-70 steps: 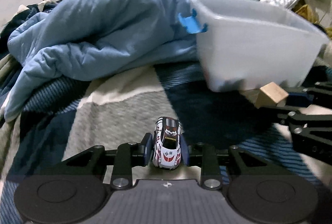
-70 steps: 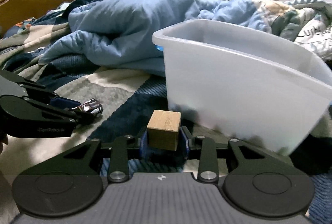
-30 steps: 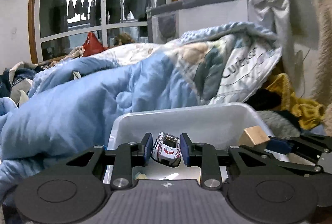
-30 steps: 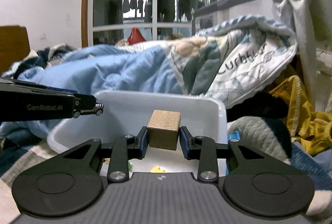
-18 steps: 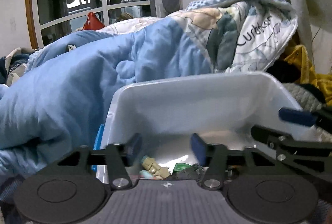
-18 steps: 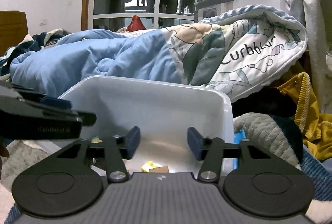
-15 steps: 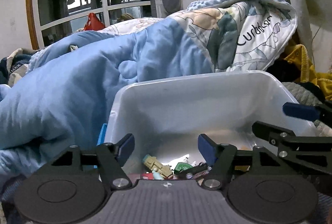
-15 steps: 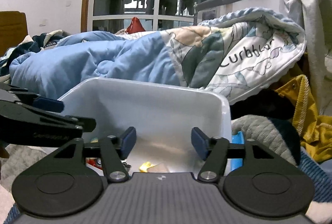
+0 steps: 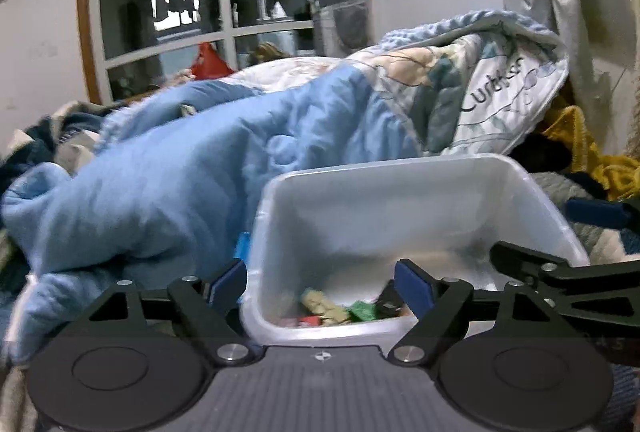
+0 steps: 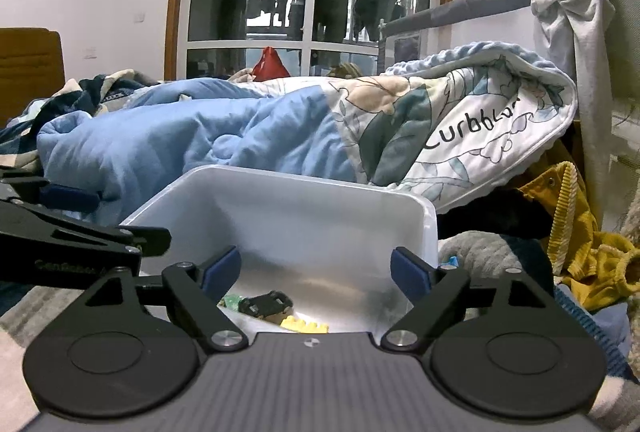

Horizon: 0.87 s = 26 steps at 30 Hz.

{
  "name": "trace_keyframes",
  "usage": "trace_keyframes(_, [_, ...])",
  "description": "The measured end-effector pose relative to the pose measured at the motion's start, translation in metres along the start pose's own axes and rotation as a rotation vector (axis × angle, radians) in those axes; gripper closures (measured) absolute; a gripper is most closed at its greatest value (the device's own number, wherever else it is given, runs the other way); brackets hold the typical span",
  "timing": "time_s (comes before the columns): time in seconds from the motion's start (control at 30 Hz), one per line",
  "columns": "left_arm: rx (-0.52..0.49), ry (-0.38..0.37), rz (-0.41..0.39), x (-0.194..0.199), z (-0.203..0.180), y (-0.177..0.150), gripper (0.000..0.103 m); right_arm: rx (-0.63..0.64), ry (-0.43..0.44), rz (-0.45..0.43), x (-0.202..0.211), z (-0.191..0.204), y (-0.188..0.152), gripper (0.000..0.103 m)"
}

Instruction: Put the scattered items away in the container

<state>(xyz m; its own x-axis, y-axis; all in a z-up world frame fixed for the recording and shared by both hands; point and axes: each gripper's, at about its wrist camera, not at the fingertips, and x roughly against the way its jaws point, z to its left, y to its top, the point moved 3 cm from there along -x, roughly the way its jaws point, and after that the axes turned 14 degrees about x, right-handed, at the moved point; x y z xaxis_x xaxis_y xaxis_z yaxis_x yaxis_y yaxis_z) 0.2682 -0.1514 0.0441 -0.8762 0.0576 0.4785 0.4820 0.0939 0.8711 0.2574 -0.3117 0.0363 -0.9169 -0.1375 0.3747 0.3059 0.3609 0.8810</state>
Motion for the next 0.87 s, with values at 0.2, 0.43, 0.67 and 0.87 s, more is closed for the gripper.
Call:
trace_keyframes(0.2, [-0.068, 0.109, -0.111, 0.024, -0.006, 0.012, 0.019, 0.003, 0.035, 0.072, 0.009, 0.002, 0.011, 0.005])
trace_keyframes(0.43, [-0.096, 0.108, -0.010, 0.015, -0.017, 0.032, 0.015, 0.036, 0.019, 0.205, 0.010, -0.009, 0.031, 0.000])
trace_keyframes(0.67, [-0.032, 0.071, 0.143, -0.015, -0.021, 0.025, 0.015, 0.080, 0.073, 0.358, -0.001, -0.010, 0.019, 0.000])
trace_keyframes(0.87, [-0.086, 0.095, 0.170, -0.026, -0.034, 0.017, 0.015, 0.045, 0.081, 0.456, -0.020, -0.013, 0.008, 0.000])
